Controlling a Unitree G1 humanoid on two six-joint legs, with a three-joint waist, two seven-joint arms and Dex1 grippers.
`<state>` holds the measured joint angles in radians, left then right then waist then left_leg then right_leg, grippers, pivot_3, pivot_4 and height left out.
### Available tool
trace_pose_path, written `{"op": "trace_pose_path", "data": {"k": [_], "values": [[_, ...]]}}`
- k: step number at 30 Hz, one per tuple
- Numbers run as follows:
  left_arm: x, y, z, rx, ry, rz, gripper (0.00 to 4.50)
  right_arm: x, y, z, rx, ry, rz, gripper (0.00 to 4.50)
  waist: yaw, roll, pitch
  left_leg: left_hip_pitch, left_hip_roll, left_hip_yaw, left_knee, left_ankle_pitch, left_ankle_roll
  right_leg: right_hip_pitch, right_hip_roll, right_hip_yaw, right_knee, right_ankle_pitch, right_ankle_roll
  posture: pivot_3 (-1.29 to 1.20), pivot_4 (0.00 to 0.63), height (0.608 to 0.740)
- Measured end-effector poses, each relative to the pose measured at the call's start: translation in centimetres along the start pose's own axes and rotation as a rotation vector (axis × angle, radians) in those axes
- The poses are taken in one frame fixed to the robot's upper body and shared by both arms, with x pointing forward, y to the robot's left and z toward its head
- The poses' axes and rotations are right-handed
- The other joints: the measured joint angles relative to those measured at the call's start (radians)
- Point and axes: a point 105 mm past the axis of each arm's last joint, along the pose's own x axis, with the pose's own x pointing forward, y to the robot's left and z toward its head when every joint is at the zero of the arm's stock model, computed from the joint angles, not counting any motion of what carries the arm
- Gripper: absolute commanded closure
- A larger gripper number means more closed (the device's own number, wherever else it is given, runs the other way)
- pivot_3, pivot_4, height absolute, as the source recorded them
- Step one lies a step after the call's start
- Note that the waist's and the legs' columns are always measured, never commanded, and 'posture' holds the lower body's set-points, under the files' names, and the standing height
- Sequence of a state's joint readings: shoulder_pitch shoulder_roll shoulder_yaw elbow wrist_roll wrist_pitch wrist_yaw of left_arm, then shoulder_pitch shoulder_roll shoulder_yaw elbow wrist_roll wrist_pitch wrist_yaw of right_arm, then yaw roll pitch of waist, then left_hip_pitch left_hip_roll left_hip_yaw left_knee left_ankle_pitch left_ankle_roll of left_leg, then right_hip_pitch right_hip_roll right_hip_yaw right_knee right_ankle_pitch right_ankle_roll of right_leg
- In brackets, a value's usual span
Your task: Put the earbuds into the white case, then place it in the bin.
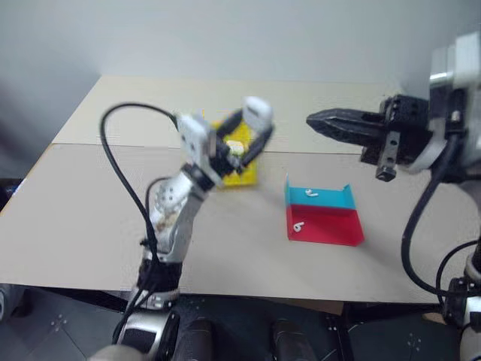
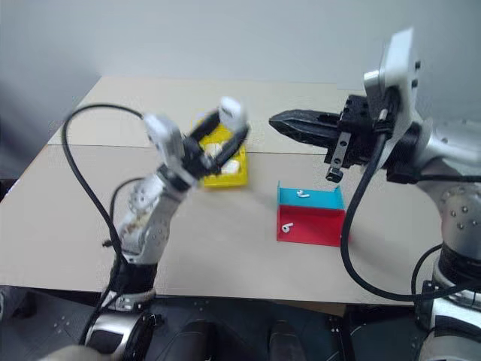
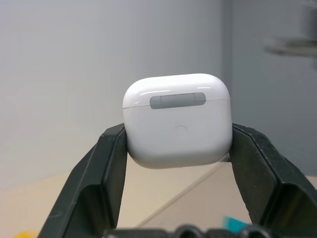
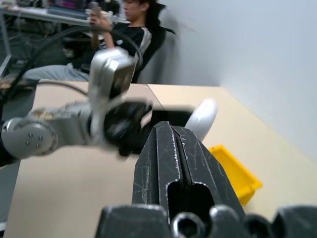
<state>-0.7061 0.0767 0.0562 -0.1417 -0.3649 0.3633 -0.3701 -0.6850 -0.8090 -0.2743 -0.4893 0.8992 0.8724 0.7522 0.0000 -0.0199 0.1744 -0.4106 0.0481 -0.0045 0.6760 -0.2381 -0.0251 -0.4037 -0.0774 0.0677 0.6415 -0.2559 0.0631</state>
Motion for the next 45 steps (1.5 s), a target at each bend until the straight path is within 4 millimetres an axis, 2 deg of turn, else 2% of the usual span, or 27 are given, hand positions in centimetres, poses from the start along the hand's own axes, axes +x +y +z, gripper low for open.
{"op": "trace_pose_path", "data": {"k": [3, 6, 10, 14, 17, 19, 20, 23, 28, 32, 34, 37, 40, 43, 45], "values": [[1.0, 2.0, 0.0, -0.052, 0.092, 0.188, 1.68, 0.0, 0.0, -0.6, 0.027, 0.01, -0.029, 4.47, -0.006, 0.0, 0.0, 0.0, 0.0, 0.0, -0.001, 0.0, 0.0, -0.001, 0.0, 0.0, 0.0, 0.0, 0.0, 0.0, 0.15, 0.74], [1.0, 4.1, -2.3, -0.018, 0.248, 0.319, 1.68, 0.1, 0.2, -1.1, 0.035, 0.026, -0.035, 4.47, -0.012, 0.0, 0.0, 0.0, 0.0, 0.0, -0.001, 0.0, 0.0, -0.001, 0.0, 0.0, 0.0, 0.0, 0.0, 0.0, 0.15, 0.74], [0.4, 6.8, -4.7, 0.046, 0.353, 0.455, 1.68, 0.2, -0.3, -1.6, 0.043, 0.051, -0.066, 4.47, -0.014, 0.0, 0.0, 0.0, 0.0, 0.0, -0.001, 0.0, 0.0, -0.001, 0.0, 0.0, -0.001, 0.0, 0.0, 0.0, 0.15, 0.74], [-0.2, 7.2, -7.0, 0.143, 0.49, 0.463, 1.68, 0.2, -0.7, -2.0, 0.062, 0.068, -0.097, 4.47, -0.012, 0.0, 0.0, -0.002, 0.0, 0.0, -0.001, 0.0, 0.0, -0.002, 0.0, 0.0, -0.001, 0.0, 0.0, 0.0, 0.15, 0.74], [-0.2, 6.8, -8.1, 0.152, 0.527, 0.45, 1.68, 0.4, -0.6, -2.3, 0.069, 0.082, -0.092, 4.47, -0.009, 0.0, 0.0, -0.003, 0.0, 0.0, -0.001, 0.0, 0.0, -0.002, 0.0, 0.0, -0.001, 0.0, 0.0, 0.0, 0.15, 0.74], [0.0, 6.4, -8.5, 0.15, 0.536, 0.432, 0.98, 0.5, -0.6, -2.5, 0.072, 0.093, -0.09, 4.5, -0.009, 0.0, 0.0, -0.003, 0.0, 0.0, -0.001, 0.0, 0.0, -0.002, 0.0, 0.0, -0.001, 0.0, 0.0, 0.0, 0.15, 0.74], [0.1, 6.1, -8.6, 0.145, 0.536, 0.421, 0.87, 0.5, -0.6, -2.5, 0.072, 0.095, -0.093, 4.5, -0.01, 0.0, 0.0, -0.003, 0.0, 0.0, -0.001, 0.0, 0.0, -0.002, 0.0, 0.0, -0.001, 0.0, 0.0, 0.0, 0.15, 0.74], [0.6, 5.8, -8.2, 0.153, 0.5, 0.412, 0.02, 0.4, -0.5, -2.7, 0.069, 0.107, -0.105, 4.5, -0.01, 0.0, 0.0, -0.003, 0.0, 0.0, -0.001, 0.0, 0.0, -0.002, 0.0, 0.0, -0.001, 0.0, 0.0, 0.0, 0.15, 0.74], [1.1, 5.7, -7.3, 0.11, 0.438, 0.423, 0.02, 0.3, -0.4, -3.1, 0.07, 0.125, -0.11, 4.5, -0.011, 0.0, 0.0, -0.003, 0.0, 0.0, -0.001, 0.0, 0.0, -0.002, 0.0, 0.0, -0.001, 0.0, 0.0, 0.0, 0.15, 0.74], [1.3, 5.9, -4.6, 0.09, 0.215, 0.446, 0.02, 0.0, -0.7, -3.9, 0.058, 0.165, -0.137, 4.5, -0.011, 0.0, 0.0, -0.003, 0.0, 0.0, -0.001, 0.0, 0.0, -0.002, 0.0, 0.0, -0.001, 0.0, 0.0, 0.0, 0.15, 0.74], [1.0, 5.9, -4.1, 0.086, 0.197, 0.428, 0.02, -0.3, -0.7, -4.4, 0.043, 0.189, -0.148, 4.5, -0.01, 0.0, 0.0, -0.003, 0.0, 0.001, -0.001, 0.0, 0.0, -0.002, 0.0, 0.0, -0.001, 0.0, 0.0, 0.0, 0.15, 0.74], [-0.3, 5.7, -3.7, -0.009, 0.14, 0.336, 0.02, -0.6, -0.6, -5.3, 0.013, 0.235, -0.147, 4.5, -0.013, 0.0, 0.0, -0.002, 0.0, 0.001, 0.0, 0.0, 0.0, -0.002, 0.0, 0.0, -0.001, 0.0, 0.0, 0.0, 0.15, 0.74], [-2.6, 6.1, -3.7, -0.007, 0.121, 0.273, 0.02, -1.4, -0.2, -6.4, -0.016, 0.275, -0.137, 4.5, -0.013, 0.0, 0.0, -0.002, 0.0, 0.001, 0.0, 0.0, 0.0, -0.002, 0.0, 0.0, -0.001, 0.0, 0.0, 0.0, 0.15, 0.74], [-4.6, 6.8, -3.0, 0.05, 0.14, 0.225, 0.02, -3.2, 0.1, -8.0, -0.013, 0.343, -0.127, 4.5, -0.012, 0.0, 0.0, -0.002, 0.0, 0.001, 0.001, 0.0, 0.0, -0.002, 0.0, 0.0, 0.0, 0.0, 0.0, 0.0, 0.15, 0.74], [-6.0, 6.1, -1.7, 0.035, 0.114, 0.15, 0.02, -4.7, -0.4, -8.9, -0.044, 0.421, -0.128, 4.5, -0.011, 0.0, 0.0, -0.002, 0.0, 0.001, 0.001, 0.0, 0.0, -0.001, -0.001, 0.0, -0.001, 0.0, 0.0, 0.0, 0.15, 0.74]]}}
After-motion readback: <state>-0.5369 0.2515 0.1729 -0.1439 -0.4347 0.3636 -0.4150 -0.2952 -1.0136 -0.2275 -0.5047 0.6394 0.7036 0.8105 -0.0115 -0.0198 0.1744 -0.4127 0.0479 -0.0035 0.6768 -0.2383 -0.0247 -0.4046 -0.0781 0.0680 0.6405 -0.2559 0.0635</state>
